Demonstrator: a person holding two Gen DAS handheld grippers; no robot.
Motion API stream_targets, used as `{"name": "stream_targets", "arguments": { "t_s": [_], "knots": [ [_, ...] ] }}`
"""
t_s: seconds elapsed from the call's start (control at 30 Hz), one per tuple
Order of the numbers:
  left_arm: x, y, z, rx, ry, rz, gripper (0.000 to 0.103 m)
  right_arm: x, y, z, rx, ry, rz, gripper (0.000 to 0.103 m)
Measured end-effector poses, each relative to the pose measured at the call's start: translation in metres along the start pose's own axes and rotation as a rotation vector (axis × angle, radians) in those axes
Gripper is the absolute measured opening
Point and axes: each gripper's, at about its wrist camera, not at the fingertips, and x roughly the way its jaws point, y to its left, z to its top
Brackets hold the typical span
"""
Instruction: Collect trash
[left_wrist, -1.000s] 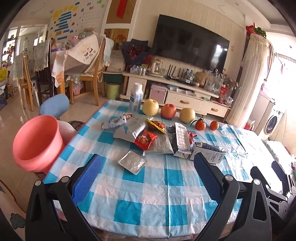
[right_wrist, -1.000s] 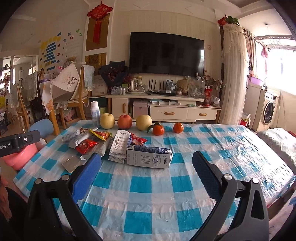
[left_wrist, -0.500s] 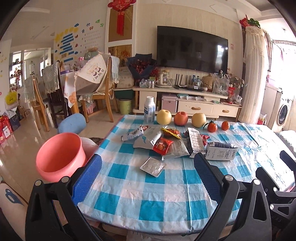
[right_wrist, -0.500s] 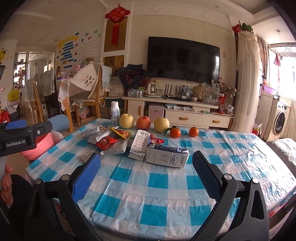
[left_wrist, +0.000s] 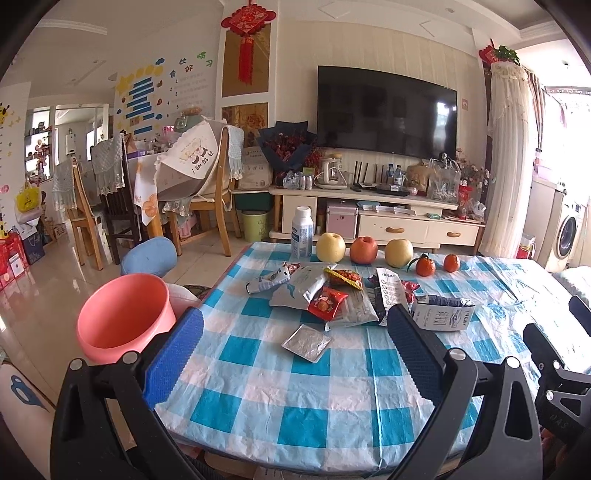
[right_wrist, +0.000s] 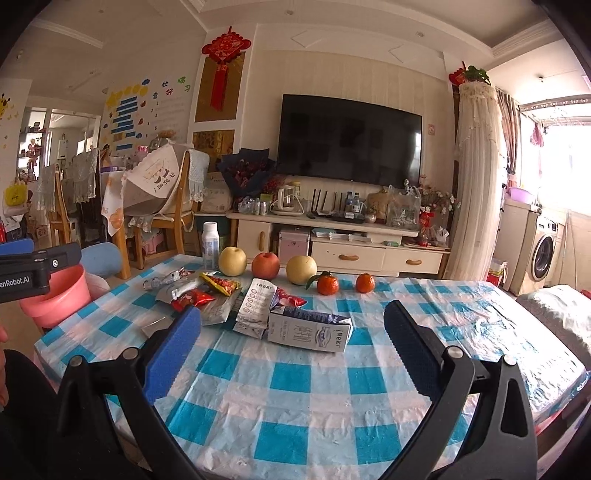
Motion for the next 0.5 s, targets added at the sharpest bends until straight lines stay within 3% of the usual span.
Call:
{"name": "stream_targets", "arguments": {
  "t_s": [0.23, 0.33, 0.5],
  "knots": [
    [0.009, -0.001, -0.01, 0.002, 0.006, -0.013, 0.098, 0.013, 0.006, -0.01, -0.069, 0.027, 0.023, 0.099],
    [0.019, -0.004, -0.019, 0.017, 0.003, -0.013, 0.098, 0.022, 0.008, -0.014, -0.06, 0.079, 0.068, 0.099],
    [0.038, -0.009, -0.034, 0.056, 0.027, -0.005, 0.098, 0.039, 0.008, -0.021, -0.076, 0.179, 0.03, 0.099]
  ]
}}
